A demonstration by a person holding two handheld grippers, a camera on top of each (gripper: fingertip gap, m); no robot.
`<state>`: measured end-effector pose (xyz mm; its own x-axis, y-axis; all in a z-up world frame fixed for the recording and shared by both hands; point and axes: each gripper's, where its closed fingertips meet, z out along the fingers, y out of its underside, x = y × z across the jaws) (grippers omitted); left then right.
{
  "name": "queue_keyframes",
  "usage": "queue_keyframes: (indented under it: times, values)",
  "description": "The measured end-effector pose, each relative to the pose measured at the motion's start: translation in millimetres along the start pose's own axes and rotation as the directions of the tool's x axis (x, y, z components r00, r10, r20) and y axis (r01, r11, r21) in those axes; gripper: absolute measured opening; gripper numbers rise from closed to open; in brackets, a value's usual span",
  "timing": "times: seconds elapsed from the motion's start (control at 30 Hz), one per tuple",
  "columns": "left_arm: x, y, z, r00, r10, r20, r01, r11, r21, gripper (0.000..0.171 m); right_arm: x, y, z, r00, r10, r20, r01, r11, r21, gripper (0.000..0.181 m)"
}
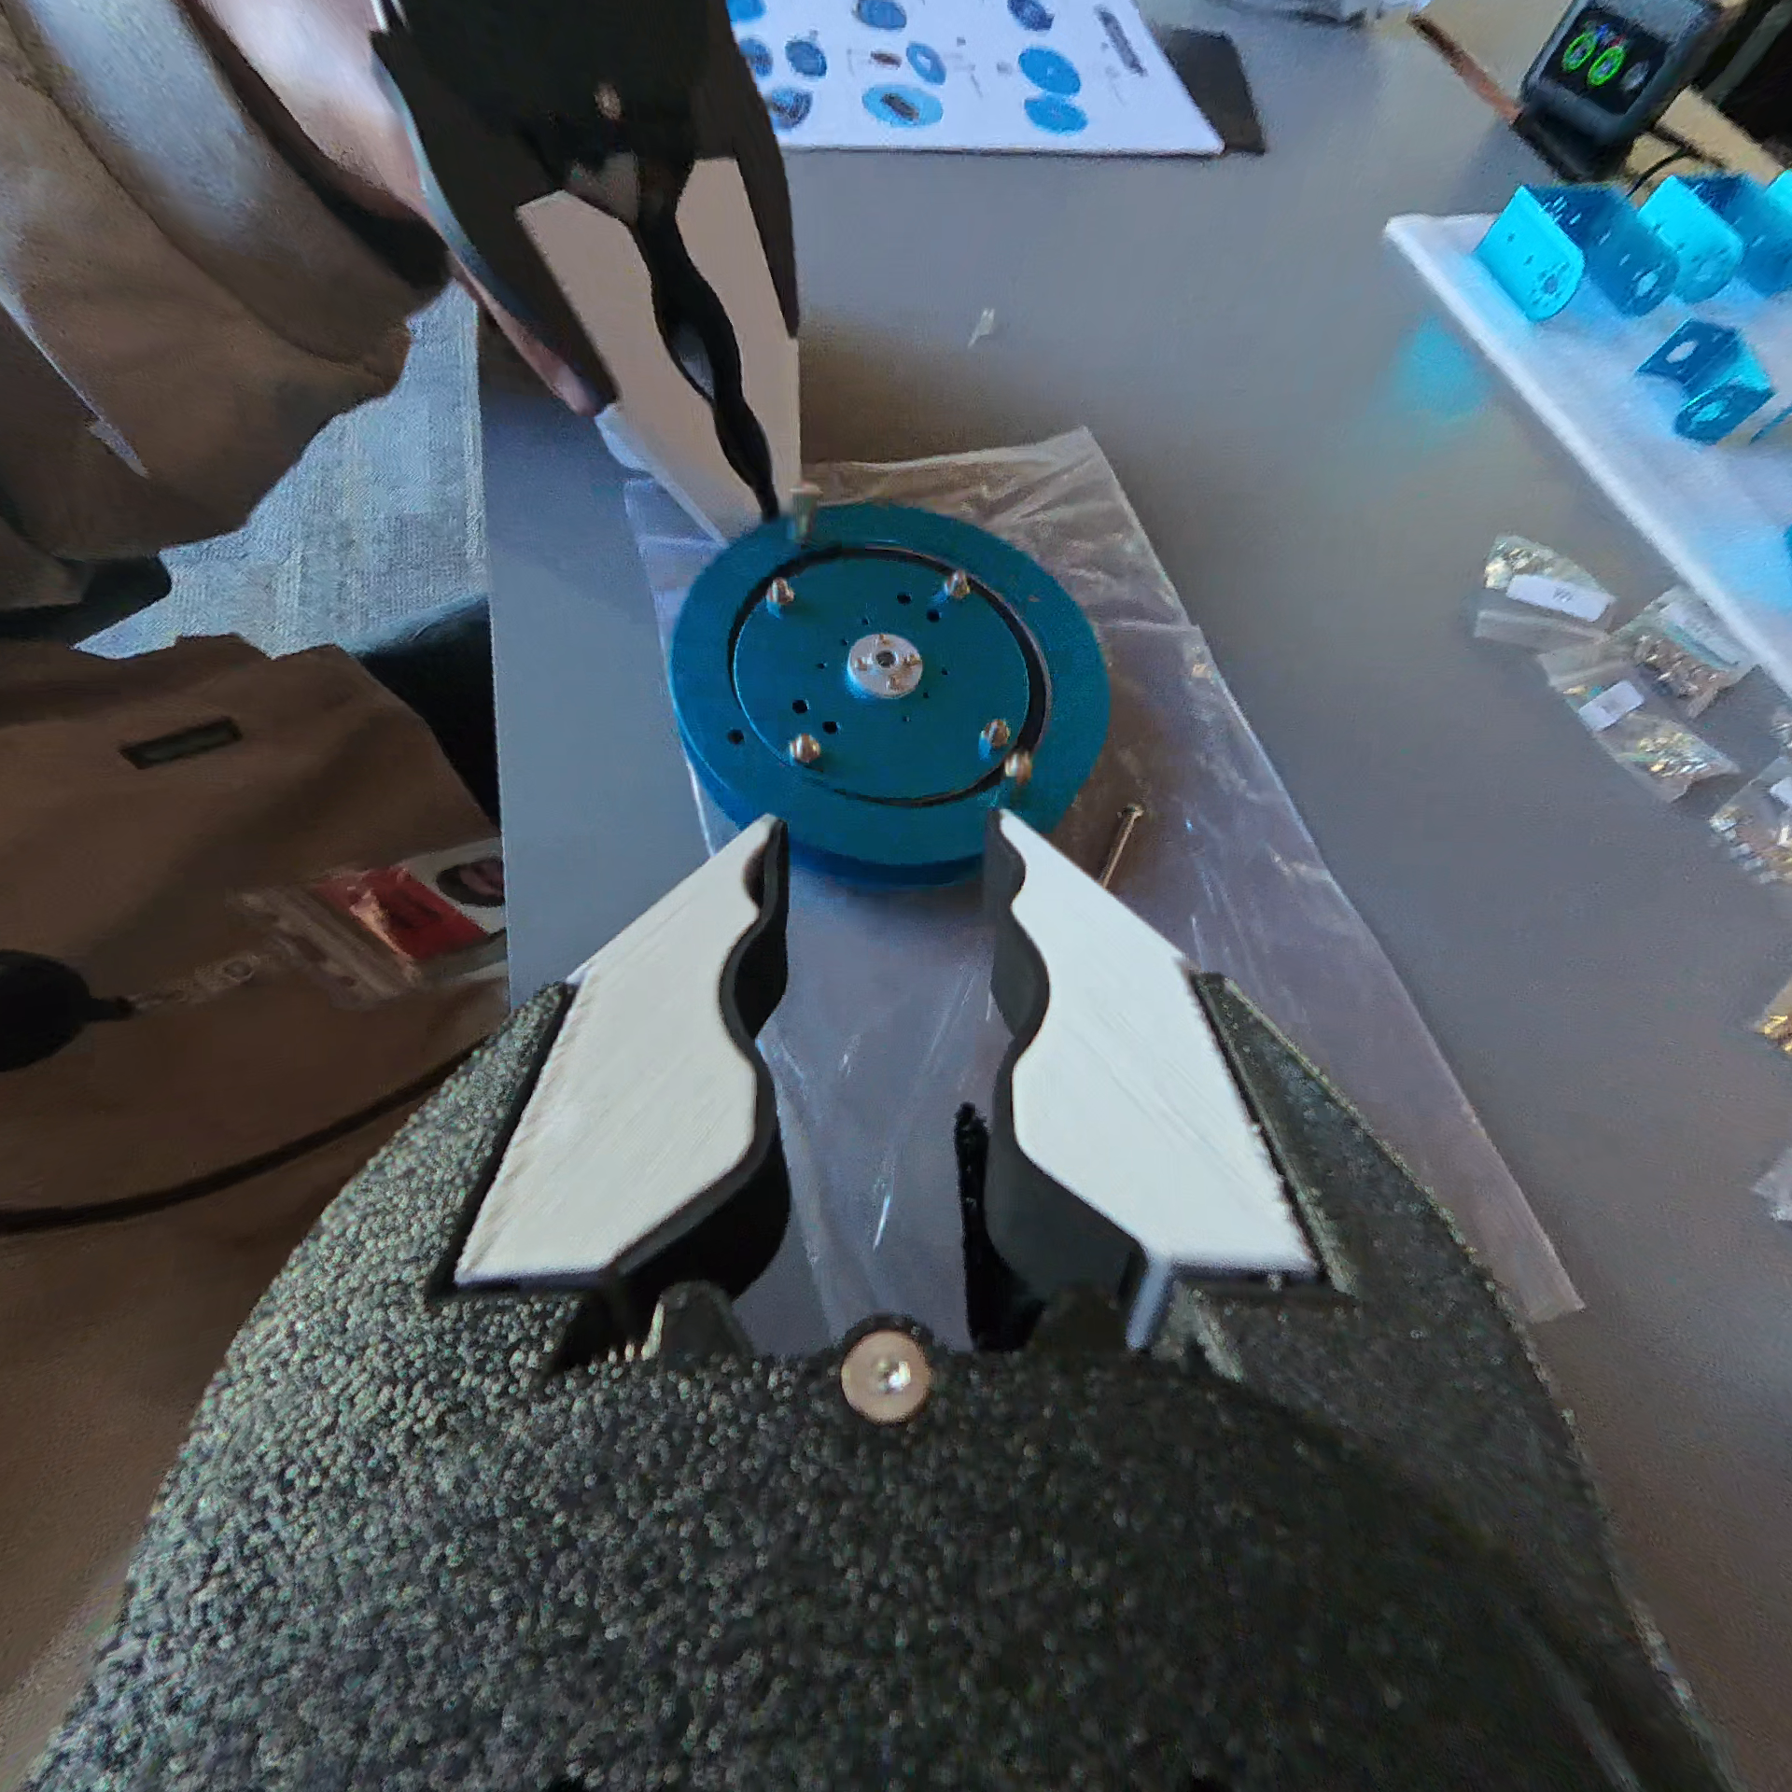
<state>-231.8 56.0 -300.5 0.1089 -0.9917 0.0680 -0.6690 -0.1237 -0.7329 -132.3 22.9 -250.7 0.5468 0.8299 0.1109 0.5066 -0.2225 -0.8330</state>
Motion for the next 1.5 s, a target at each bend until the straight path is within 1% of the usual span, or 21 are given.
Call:
queue_keyframes:
  times: [0.03, 0.07, 0.1, 0.17, 0.27, 0.3, 0.4, 0.5, 0.57, 0.67, 0.7, 0.77, 0.87, 0.97, 1.07, 1.13, 1.2, 1.27, 1.33, 1.43, 1.5]
  values:
    - [1, -3, -2, 0.999, -0.028, -0.032, 0.029, 0.999, 0.028, 0.000, 2, -2, 0, 1.000, 0.006, -0.007, -0.006, 1.000, 0.020, 0.039]
    - [-3, -3, -3, 1.000, -0.024, -0.005, 0.024, 0.999, 0.023, 0.000, 3, -5, -1, 1.000, 0.026, -0.005, -0.026, 0.999, 0.042, 0.039]
    - [-6, 0, -2, 1.000, 0.013, 0.025, -0.013, 1.000, 0.000, 0.000, 3, -7, -2, 0.999, 0.053, 0.010, -0.054, 0.996, 0.068, 0.039]
    - [1, 2, 1, 0.999, 0.047, 0.015, -0.047, 0.999, -0.018, 0.000, 3, -10, -6, 0.994, 0.098, 0.047, -0.103, 0.988, 0.115, 0.039]
    - [-5, 4, -2, 0.994, 0.045, 0.095, -0.042, 0.998, -0.036, 0.000, 14, -8, -19, 0.990, 0.139, 0.012, -0.139, 0.976, 0.170, 0.038]
    - [-8, 2, -6, 0.992, 0.035, 0.125, -0.033, 0.999, -0.016, 0.000, 18, -7, -26, 0.989, 0.149, -0.006, -0.145, 0.969, 0.200, 0.039]
    - [-13, -10, -23, 0.969, 0.037, 0.244, -0.069, 0.990, 0.124, 0.000, 35, -7, -47, 0.980, 0.182, -0.081, -0.149, 0.940, 0.308, 0.033]
    - [-25, -17, -50, 0.908, -0.033, 0.417, -0.081, 0.965, 0.251, 0.000, 50, -12, -57, 0.970, 0.208, -0.126, -0.149, 0.918, 0.367, 0.031]
    - [-16, -26, -62, 0.908, -0.076, 0.412, -0.074, 0.939, 0.336, 0.001, 56, -11, -55, 0.963, 0.229, -0.145, -0.163, 0.917, 0.364, 0.032]
    - [-13, -28, -75, 0.875, -0.110, 0.471, -0.080, 0.927, 0.366, 0.005, 59, -10, -53, 0.958, 0.219, -0.187, -0.141, 0.924, 0.356, 0.031]
    - [-9, -30, -76, 0.880, -0.116, 0.460, -0.083, 0.917, 0.390, 0.005, 57, -10, -52, 0.961, 0.211, -0.181, -0.137, 0.926, 0.352, 0.031]
    - [-6, -29, -77, 0.885, -0.184, 0.429, -0.014, 0.908, 0.418, 0.006, 55, -6, -48, 0.961, 0.218, -0.171, -0.154, 0.932, 0.327, 0.030]
    - [0, -27, -79, 0.881, -0.196, 0.431, -0.001, 0.909, 0.416, 0.010, 47, 2, -37, 0.970, 0.226, -0.094, -0.194, 0.944, 0.268, 0.031]
    - [3, -25, -85, 0.884, -0.217, 0.413, -0.003, 0.882, 0.471, 0.010, 39, 6, -30, 0.975, 0.224, -0.019, -0.214, 0.951, 0.224, 0.032]
    - [-10, -27, -98, 0.883, -0.220, 0.415, -0.036, 0.849, 0.527, 0.010, 37, 8, -26, 0.970, 0.239, 0.031, -0.240, 0.949, 0.205, 0.034]
    - [-18, -28, -104, 0.893, -0.273, 0.357, 0.029, 0.827, 0.561, 0.012, 31, 10, -25, 0.961, 0.265, 0.083, -0.276, 0.943, 0.187, 0.034]
    - [-22, -18, -99, 0.896, -0.288, 0.337, 0.081, 0.854, 0.514, 0.020, 22, 13, -23, 0.941, 0.294, 0.166, -0.319, 0.936, 0.152, 0.033]
    - [-35, -2, -97, 0.846, -0.281, 0.453, 0.067, 0.899, 0.432, 0.020, 20, 14, -21, 0.918, 0.335, 0.213, -0.366, 0.921, 0.130, 0.034]
    - [-33, 4, -91, 0.844, -0.282, 0.456, 0.107, 0.922, 0.373, 0.020, 25, 17, -20, 0.895, 0.385, 0.223, -0.416, 0.902, 0.113, 0.034]
    - [-33, -5, -86, 0.851, -0.325, 0.413, 0.177, 0.918, 0.356, 0.020, 27, 16, -21, 0.888, 0.401, 0.224, -0.434, 0.892, 0.124, 0.034]
    - [-33, -11, -82, 0.857, -0.311, 0.411, 0.181, 0.928, 0.326, 0.020, 24, 15, -22, 0.894, 0.385, 0.230, -0.420, 0.899, 0.126, 0.034]
